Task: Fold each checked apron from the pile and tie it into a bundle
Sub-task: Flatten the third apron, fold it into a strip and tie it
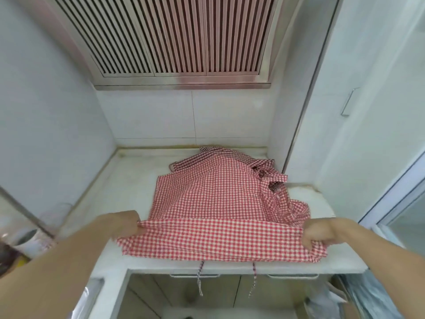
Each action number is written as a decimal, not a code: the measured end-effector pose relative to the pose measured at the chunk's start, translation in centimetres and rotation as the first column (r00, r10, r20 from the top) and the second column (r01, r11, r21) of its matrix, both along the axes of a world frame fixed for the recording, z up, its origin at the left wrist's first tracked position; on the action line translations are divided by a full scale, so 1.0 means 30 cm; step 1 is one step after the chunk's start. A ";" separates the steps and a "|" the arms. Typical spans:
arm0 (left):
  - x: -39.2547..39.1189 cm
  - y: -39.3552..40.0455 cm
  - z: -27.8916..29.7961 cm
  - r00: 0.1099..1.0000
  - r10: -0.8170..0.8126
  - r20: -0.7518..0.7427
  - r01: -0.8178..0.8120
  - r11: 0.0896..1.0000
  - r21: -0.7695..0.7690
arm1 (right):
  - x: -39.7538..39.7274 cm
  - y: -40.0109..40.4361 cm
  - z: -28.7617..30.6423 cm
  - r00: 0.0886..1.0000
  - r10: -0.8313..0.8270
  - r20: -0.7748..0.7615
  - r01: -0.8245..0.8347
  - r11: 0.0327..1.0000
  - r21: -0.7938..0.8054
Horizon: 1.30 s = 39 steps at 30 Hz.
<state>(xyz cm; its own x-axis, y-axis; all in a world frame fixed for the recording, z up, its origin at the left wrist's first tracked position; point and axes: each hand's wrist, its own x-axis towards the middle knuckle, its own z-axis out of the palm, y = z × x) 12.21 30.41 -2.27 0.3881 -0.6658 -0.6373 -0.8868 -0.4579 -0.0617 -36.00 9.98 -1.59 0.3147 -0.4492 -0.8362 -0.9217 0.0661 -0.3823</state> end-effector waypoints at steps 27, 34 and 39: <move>0.209 -0.506 -0.265 0.732 0.549 -0.404 -0.677 0.657 -0.333 | 0.590 -0.265 -0.143 0.993 0.001 -0.115 -0.079 0.733 -0.676; 0.194 -0.389 -0.503 0.746 0.562 -0.359 -0.586 0.809 0.049 | 0.510 -0.149 -0.373 0.965 0.140 -0.219 -0.227 0.868 -0.442; 0.110 -0.320 -0.458 0.761 0.541 -0.359 -0.578 0.816 0.004 | 0.474 -0.140 -0.432 0.941 0.170 -0.294 -0.318 0.743 -0.589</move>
<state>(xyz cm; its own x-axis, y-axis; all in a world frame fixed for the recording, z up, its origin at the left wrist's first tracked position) 15.51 20.79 -16.01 0.4920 -0.4635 -0.7369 -0.4285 -0.8658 0.2584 -21.78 5.78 -14.55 0.3397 -0.8218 -0.4574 -0.9333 -0.3548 -0.0557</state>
